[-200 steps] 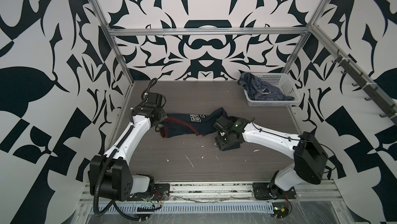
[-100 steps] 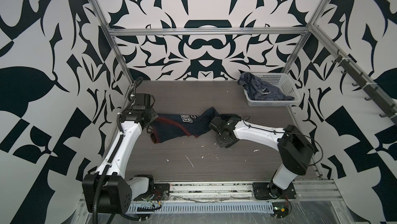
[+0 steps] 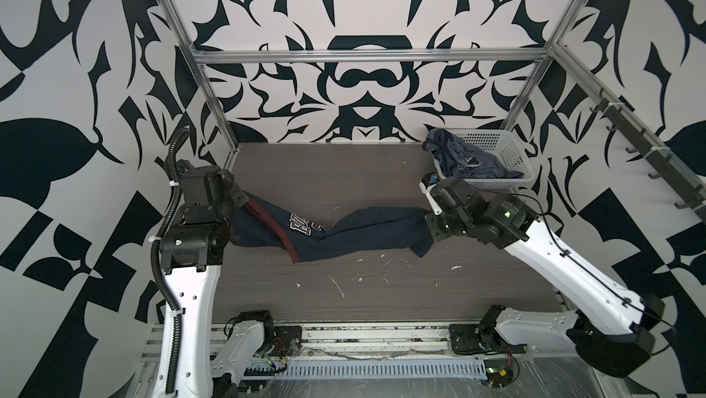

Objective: Fold and stack the tank tops

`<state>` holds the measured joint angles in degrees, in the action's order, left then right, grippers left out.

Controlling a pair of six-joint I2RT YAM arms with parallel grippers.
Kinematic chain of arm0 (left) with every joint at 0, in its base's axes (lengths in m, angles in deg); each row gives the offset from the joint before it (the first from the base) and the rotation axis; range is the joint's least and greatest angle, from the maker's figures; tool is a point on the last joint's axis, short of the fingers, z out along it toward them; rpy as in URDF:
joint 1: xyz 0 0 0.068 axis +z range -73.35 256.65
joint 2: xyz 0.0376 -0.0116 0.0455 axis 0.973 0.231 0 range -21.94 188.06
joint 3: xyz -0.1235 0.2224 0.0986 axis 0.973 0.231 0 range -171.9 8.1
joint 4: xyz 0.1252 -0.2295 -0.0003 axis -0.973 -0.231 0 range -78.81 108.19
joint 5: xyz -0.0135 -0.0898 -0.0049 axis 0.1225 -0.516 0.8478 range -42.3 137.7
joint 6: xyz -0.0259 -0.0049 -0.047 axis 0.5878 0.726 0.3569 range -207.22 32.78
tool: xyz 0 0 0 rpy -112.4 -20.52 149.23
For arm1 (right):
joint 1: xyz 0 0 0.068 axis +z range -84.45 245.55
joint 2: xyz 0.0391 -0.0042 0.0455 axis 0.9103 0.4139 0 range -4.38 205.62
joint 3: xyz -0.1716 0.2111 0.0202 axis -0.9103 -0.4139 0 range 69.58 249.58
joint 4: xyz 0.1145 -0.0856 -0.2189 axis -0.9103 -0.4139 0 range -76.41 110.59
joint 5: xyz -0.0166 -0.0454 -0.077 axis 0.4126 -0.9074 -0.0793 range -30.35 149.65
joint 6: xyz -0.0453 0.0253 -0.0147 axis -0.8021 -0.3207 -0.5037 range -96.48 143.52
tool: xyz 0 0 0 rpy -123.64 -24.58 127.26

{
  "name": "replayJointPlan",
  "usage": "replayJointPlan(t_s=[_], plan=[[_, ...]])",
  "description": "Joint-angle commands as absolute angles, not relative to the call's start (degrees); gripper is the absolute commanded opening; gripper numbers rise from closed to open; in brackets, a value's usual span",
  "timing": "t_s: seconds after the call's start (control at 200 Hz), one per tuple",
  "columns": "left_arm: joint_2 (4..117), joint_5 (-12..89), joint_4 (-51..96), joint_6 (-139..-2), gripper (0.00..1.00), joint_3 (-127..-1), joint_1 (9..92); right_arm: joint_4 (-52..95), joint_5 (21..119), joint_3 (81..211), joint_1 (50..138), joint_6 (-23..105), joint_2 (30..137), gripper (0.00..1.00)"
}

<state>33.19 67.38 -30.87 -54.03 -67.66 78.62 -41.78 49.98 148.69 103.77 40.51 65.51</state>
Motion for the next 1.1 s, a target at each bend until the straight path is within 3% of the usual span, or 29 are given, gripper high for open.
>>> replayJointPlan(t_s=[0.0,0.16,0.26,0.355,0.415,0.73,0.895,1.095], plan=[[43.83,67.07,-31.85,-53.64,0.00,-67.38,78.89,-36.01,59.52,145.81,94.17,39.79,70.84,0.00],[59.95,62.72,-31.99,-53.95,0.00,-67.87,79.05,-27.16,62.87,144.71,90.95,39.58,81.40,0.00],[66.04,60.39,-32.09,-53.60,0.00,-68.31,79.06,-26.26,60.12,146.22,88.25,40.41,88.43,0.37],[69.18,59.63,-31.86,-53.70,0.00,-68.18,79.10,-26.30,56.76,147.08,86.02,40.82,90.49,0.54],[69.99,59.64,-32.08,-53.75,0.00,-68.11,79.10,-25.96,55.43,146.98,85.84,40.32,89.62,0.60],[67.08,60.82,-30.22,-53.42,0.00,-64.92,79.11,-21.34,56.85,135.24,85.50,42.85,77.08,0.61],[66.83,60.65,-29.60,-53.20,0.00,-64.15,79.04,-14.28,67.46,128.55,81.42,45.93,74.43,0.59],[67.00,59.99,-28.95,-53.11,0.00,-63.19,79.11,-11.07,68.17,124.67,80.43,48.18,76.79,0.58]])
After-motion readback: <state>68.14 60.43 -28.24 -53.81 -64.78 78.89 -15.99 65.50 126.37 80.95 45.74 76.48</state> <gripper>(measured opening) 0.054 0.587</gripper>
